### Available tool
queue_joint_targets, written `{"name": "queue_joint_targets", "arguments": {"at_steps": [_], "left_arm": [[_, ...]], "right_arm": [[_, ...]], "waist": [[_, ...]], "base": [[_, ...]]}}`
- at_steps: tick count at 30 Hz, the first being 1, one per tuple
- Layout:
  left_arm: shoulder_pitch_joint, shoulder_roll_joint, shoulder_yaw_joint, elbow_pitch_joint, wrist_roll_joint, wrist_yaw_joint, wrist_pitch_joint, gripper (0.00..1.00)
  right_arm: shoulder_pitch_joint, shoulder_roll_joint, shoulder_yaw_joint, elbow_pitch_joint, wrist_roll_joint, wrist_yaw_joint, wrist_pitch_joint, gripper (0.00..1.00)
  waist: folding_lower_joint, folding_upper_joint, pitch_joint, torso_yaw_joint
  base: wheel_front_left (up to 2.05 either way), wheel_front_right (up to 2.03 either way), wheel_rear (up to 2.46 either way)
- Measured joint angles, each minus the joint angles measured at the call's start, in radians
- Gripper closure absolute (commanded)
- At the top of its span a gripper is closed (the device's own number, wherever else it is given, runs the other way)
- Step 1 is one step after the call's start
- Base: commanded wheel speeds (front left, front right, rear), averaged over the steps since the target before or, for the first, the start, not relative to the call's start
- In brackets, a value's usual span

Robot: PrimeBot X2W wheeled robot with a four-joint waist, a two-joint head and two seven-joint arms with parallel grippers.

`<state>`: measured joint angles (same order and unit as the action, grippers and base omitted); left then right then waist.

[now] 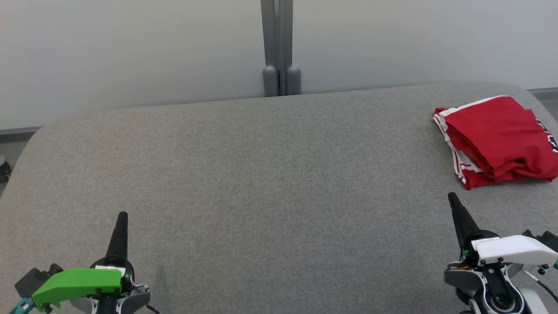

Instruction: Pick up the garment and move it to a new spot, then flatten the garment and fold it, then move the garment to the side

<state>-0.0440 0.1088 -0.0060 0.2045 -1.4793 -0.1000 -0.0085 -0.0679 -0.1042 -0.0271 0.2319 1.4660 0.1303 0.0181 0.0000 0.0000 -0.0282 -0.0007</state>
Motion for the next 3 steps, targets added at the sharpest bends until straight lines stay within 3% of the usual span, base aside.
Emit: {"name": "queue_joint_targets", "arguments": {"at_steps": [3], "left_arm": [[-0.006, 0.001, 0.002, 0.003, -0.025, -0.003, 0.006, 1.00]], "right_arm": [[-0.004, 0.001, -0.003, 0.002, 0.021, 0.000, 0.007, 1.00]], "waist": [[0.0000, 0.0000, 0.003, 0.000]], "base": [[0.00, 0.00, 0.00]]}}
